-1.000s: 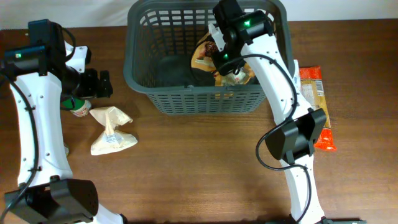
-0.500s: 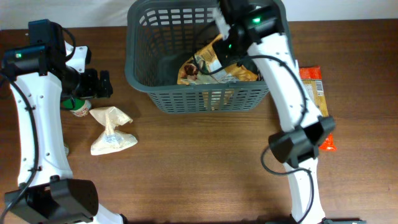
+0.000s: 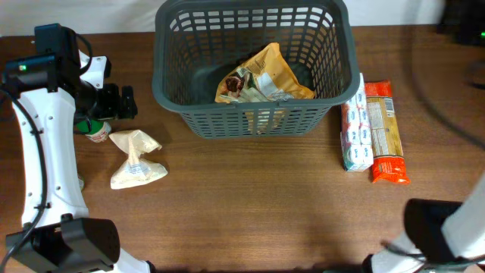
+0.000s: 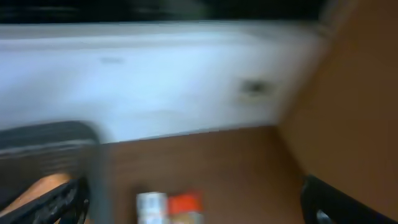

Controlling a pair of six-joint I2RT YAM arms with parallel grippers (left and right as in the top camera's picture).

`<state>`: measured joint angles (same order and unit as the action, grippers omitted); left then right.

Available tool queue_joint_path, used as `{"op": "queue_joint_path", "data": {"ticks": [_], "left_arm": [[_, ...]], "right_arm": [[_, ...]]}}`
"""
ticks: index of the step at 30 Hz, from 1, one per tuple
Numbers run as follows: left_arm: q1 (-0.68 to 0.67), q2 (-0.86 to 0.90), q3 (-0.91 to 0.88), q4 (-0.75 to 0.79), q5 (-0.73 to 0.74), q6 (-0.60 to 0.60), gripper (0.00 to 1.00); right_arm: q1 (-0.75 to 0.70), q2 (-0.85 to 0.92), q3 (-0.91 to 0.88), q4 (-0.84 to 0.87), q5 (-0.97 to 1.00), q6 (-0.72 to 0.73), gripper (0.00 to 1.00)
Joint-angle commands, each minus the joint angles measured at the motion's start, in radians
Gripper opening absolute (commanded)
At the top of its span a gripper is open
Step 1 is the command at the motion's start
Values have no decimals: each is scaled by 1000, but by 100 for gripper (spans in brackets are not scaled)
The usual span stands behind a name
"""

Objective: Pack container
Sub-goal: 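Move the right gripper back toward the pasta package, then grasp the red-and-orange pasta package with the right gripper and lift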

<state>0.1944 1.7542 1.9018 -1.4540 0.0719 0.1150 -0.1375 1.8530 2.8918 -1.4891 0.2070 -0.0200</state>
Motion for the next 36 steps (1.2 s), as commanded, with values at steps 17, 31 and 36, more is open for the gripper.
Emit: {"op": "queue_joint_path", "data": {"ticks": [17,31,36], "left_arm": [[6,3,5,2,11,2,99],[6,3,5,2,11,2,99],[6,3,5,2,11,2,99]], "right_arm": [[-278,231,-1114,437,-451,-10,100],[-232,231,-1414,641,-462,-78,94],[-222,231,-1480,672,-453,-77,82]]}}
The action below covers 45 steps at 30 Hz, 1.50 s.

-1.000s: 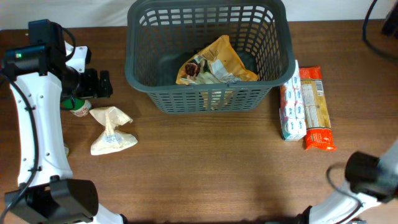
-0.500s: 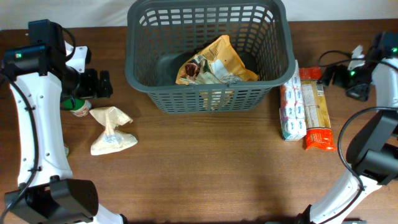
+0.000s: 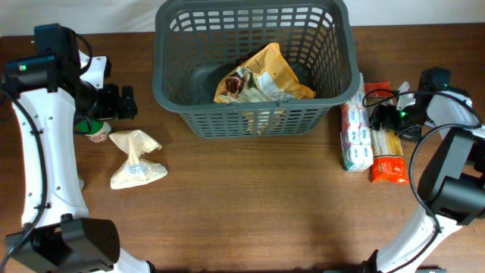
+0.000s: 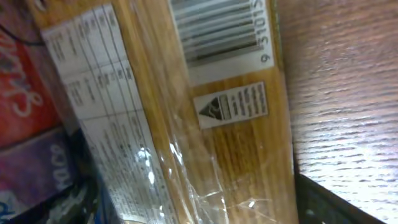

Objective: Pack container
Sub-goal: 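Grasp the red-and-orange pasta package with the right gripper and lift, then lay the pasta package in the basket and release it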

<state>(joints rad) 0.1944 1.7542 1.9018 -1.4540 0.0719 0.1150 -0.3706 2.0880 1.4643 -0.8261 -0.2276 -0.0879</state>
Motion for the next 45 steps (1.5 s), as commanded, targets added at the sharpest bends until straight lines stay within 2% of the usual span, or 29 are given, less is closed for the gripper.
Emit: {"op": "queue_joint_path", "data": {"ticks": [1,3,4,5,9,13,19,25,28,36,41,43,45], "left_arm": [[6,3,5,2,11,2,99],[6,3,5,2,11,2,99],[6,3,5,2,11,2,99],[6,3,5,2,11,2,99],[6,3,5,2,11,2,99],[6,3,5,2,11,2,99],[6,3,5,2,11,2,99],[6,3,5,2,11,2,99],[6,3,5,2,11,2,99],[6,3,5,2,11,2,99],[6,3,5,2,11,2,99],[6,3,5,2,11,2,99],[6,3,5,2,11,2,99]], "right_arm": [[11,-4,-68,16,-13,-9,75],[10,-4,-84,20,14,1,41],[10,-4,-85,19,33,14,13],[10,-4,-85,16,61,38,4],[4,-21,-57,-8,82,98,4],[1,-73,89,-115,82,115,4],[40,-200,541,-349,74,126,4],[180,-269,906,-477,74,44,4],[287,-288,1003,-496,73,-70,4],[620,-291,1041,-521,66,-600,4],[725,-233,1041,-516,66,-900,4],[738,-192,1041,-486,66,-968,4],[738,-153,1041,-444,58,-975,4]]}}
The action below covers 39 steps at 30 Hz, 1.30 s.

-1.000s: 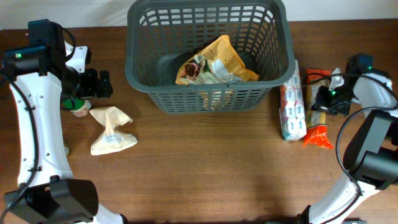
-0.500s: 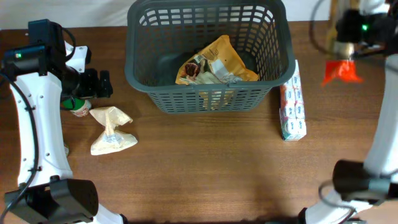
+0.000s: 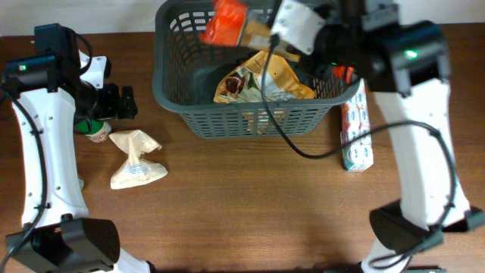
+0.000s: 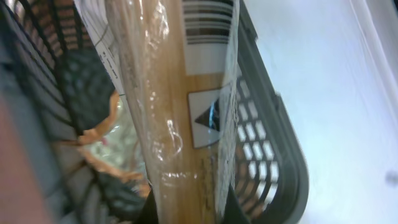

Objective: Pack container
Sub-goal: 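Lay the pasta package in the basket and release it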

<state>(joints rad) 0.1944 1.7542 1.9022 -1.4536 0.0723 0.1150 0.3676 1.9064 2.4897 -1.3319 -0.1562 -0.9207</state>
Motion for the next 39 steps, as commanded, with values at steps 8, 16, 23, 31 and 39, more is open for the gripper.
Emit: {"op": "queue_joint_path", "data": {"ticks": [8,16,23,31,39], "left_arm": [[6,3,4,2,10,2,99],[6,3,4,2,10,2,99],[6,3,4,2,10,2,99],[6,3,4,2,10,2,99],[6,3,4,2,10,2,99]], "right_arm": [[-4,262,15,222,-21,-141,4],[-12,478,15,282,-20,7,8],[-15,457,16,280,21,194,49],[-17,153,17,135,73,410,92],[-289,-151,16,80,89,694,65]]}}
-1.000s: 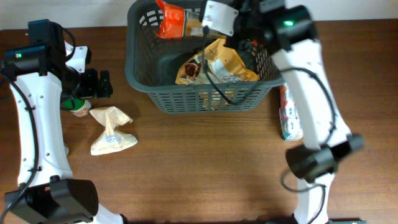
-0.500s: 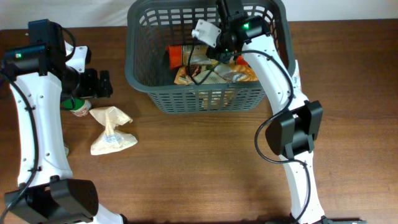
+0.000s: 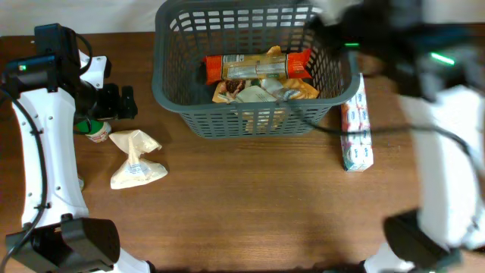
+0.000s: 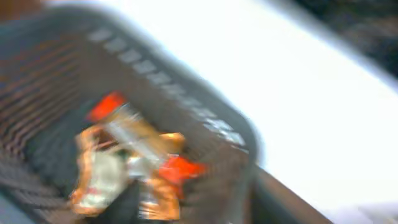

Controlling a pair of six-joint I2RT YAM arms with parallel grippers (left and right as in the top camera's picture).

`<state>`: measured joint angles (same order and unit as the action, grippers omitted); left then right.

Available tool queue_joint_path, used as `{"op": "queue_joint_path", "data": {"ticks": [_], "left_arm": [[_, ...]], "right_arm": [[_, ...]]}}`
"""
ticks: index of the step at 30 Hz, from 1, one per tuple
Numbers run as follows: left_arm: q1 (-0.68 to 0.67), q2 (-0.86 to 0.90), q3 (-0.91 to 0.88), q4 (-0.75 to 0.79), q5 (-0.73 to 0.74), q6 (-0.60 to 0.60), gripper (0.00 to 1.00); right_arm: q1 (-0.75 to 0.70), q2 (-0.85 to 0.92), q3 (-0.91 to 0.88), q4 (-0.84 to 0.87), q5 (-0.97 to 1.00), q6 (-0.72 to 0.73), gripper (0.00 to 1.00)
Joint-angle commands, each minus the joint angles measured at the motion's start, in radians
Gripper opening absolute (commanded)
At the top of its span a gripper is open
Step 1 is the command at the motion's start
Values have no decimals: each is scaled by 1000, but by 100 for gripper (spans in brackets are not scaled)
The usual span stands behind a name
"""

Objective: Pack container
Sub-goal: 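Lay the pasta package in the basket and release it, then grasp the white tissue-pack stack with the right gripper and lift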

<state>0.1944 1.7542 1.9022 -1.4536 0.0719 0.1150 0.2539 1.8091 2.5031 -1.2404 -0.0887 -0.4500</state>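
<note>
The grey slatted basket (image 3: 174, 91) stands at the back middle of the table. Inside it the long spaghetti pack (image 3: 258, 66) with orange ends lies crosswise on a yellow snack bag (image 3: 261, 92); both also show, blurred, as the pack (image 4: 177, 168) and the bag (image 4: 99, 180) in the right wrist view. My right gripper (image 3: 330, 24) is a blur over the basket's back right corner, apart from the pack, apparently open and holding nothing. My left gripper (image 3: 125, 102) hangs left of the basket; its jaws cannot be made out.
A tissue pack (image 3: 356, 125) lies just right of the basket. Near my left gripper a small green-and-white cup (image 3: 95, 130) stands, and a crumpled white bag (image 3: 136, 159) lies in front of it. My left arm's base (image 3: 72, 243) sits at the front left.
The spaghetti pack was held tilted above the basket's back rim; it now lies flat inside on the snack bag. My right gripper has let go and sits at the back right corner.
The spaghetti pack lay beside the tissue pack right of the basket, my right arm off at the front right. Then my right gripper was down on the pack. Then it held it over the basket. Now the pack lies in the basket. My left arm stayed still.
</note>
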Motion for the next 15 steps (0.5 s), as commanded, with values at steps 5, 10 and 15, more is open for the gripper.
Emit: {"op": "queue_joint_path", "data": {"ticks": [5,10,15], "left_arm": [[6,3,4,2,11,2,99],[6,3,4,2,11,2,99],[6,3,4,2,11,2,99]], "right_arm": [[-475,-14,-10,-75,-113,381,65],[-599,113,-111,-128,-248,385,65],[-587,244,-289,-125,-302,388,70]]}}
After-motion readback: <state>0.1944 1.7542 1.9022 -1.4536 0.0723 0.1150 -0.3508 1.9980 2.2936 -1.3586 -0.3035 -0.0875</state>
